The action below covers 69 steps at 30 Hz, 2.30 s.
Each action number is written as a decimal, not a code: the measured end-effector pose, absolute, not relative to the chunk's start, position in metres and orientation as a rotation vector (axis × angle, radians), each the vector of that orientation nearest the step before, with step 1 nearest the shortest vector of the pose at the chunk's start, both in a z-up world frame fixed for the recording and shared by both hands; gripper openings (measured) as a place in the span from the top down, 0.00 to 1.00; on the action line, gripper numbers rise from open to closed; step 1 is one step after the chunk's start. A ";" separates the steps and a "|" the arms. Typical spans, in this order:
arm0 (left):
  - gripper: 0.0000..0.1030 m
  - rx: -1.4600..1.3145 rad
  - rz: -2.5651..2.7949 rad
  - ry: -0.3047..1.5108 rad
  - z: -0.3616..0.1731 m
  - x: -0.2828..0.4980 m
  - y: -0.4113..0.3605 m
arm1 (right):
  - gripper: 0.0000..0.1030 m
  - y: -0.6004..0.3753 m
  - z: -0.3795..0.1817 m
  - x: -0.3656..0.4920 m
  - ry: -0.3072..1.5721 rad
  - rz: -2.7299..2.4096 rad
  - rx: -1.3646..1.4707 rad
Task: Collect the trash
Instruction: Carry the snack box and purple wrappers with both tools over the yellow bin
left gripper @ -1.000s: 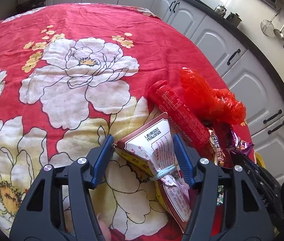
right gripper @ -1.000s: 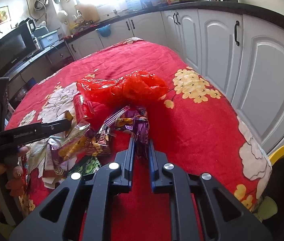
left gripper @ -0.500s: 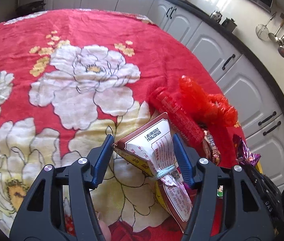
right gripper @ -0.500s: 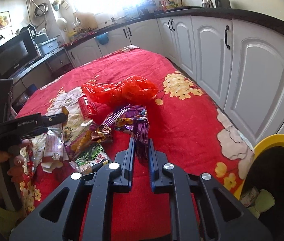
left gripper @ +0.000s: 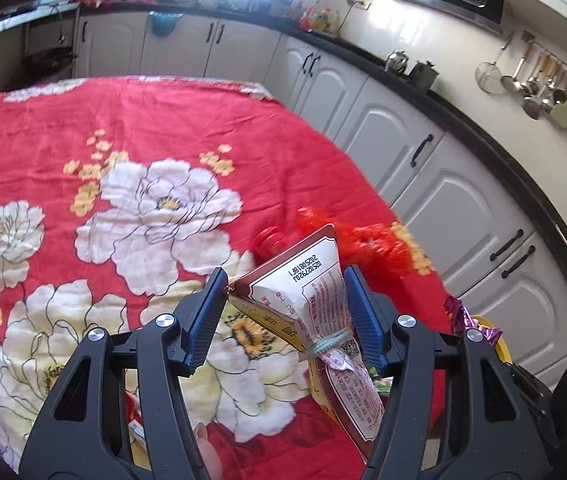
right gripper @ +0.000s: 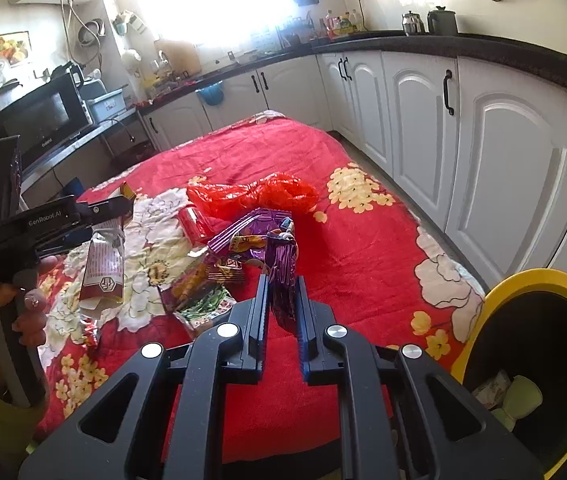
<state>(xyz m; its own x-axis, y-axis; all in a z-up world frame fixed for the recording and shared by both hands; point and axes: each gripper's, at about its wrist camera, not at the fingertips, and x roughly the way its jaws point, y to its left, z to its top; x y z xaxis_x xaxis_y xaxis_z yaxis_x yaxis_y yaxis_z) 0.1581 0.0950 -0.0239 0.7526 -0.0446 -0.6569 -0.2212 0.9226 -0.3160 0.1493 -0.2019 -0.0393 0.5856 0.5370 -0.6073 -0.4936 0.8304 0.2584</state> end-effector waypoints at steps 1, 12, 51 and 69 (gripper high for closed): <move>0.50 -0.388 0.094 0.710 -0.021 0.157 0.093 | 0.88 -0.204 -0.038 0.148 0.725 0.601 0.065; 0.50 -0.336 0.012 0.649 0.005 0.145 0.055 | 0.88 -0.229 -0.016 0.133 0.663 0.578 0.092; 0.50 -0.182 -0.212 0.547 0.022 0.140 -0.077 | 0.88 -0.353 -0.008 0.099 0.574 0.356 0.179; 0.50 -0.116 -0.288 0.540 0.015 0.149 -0.136 | 0.88 -0.398 -0.031 0.088 0.594 0.267 0.227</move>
<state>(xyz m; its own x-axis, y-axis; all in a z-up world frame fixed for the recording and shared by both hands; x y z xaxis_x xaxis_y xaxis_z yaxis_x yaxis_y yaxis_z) 0.1488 -0.1358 0.0148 0.8188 -0.2995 -0.4898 0.2391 0.9535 -0.1834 0.0883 -0.3981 -0.0308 0.7962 0.3109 -0.5190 -0.1813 0.9411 0.2855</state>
